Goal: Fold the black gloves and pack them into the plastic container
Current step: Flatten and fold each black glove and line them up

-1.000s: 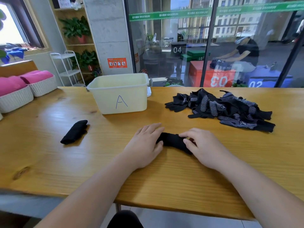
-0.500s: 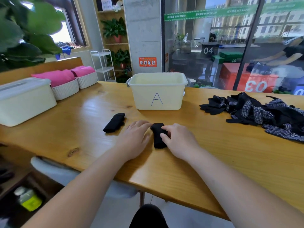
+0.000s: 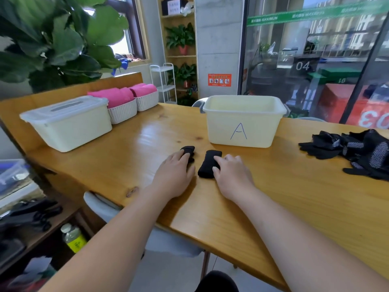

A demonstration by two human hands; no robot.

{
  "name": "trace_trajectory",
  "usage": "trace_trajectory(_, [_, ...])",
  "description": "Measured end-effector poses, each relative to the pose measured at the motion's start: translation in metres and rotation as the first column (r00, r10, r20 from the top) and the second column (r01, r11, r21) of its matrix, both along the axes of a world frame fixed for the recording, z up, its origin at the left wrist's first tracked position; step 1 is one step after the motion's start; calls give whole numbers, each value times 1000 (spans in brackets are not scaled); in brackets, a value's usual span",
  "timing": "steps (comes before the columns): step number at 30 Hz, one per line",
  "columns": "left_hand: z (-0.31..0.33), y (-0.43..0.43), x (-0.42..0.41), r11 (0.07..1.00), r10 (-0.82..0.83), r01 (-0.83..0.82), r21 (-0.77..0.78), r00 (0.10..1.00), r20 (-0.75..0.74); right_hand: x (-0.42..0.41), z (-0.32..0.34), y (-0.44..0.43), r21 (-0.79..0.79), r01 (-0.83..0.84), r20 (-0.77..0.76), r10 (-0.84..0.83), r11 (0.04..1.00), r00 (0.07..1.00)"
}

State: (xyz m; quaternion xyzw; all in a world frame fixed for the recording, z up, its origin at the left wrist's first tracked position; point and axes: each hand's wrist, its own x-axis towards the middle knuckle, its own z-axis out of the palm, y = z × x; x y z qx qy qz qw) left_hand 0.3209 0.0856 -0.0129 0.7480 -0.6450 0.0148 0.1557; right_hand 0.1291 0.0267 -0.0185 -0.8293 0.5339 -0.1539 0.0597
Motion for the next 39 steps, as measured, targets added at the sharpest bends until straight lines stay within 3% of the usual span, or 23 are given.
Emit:
trace_trajectory(19, [-11,-25,35,1000,-12,12,-18,999,49,53,6,-18,-31,-31,-15,30,999,999])
trace_trajectory(28, [15,-18,-34,969,-205,207,-131,978,35,-41,25,-8,-116,-86,-37,82,990,996])
trace_trajectory(39, [17,-29,-189,869,-486,490,-66,871,69,-224,17,36,-112,89,-43,-94,990,995])
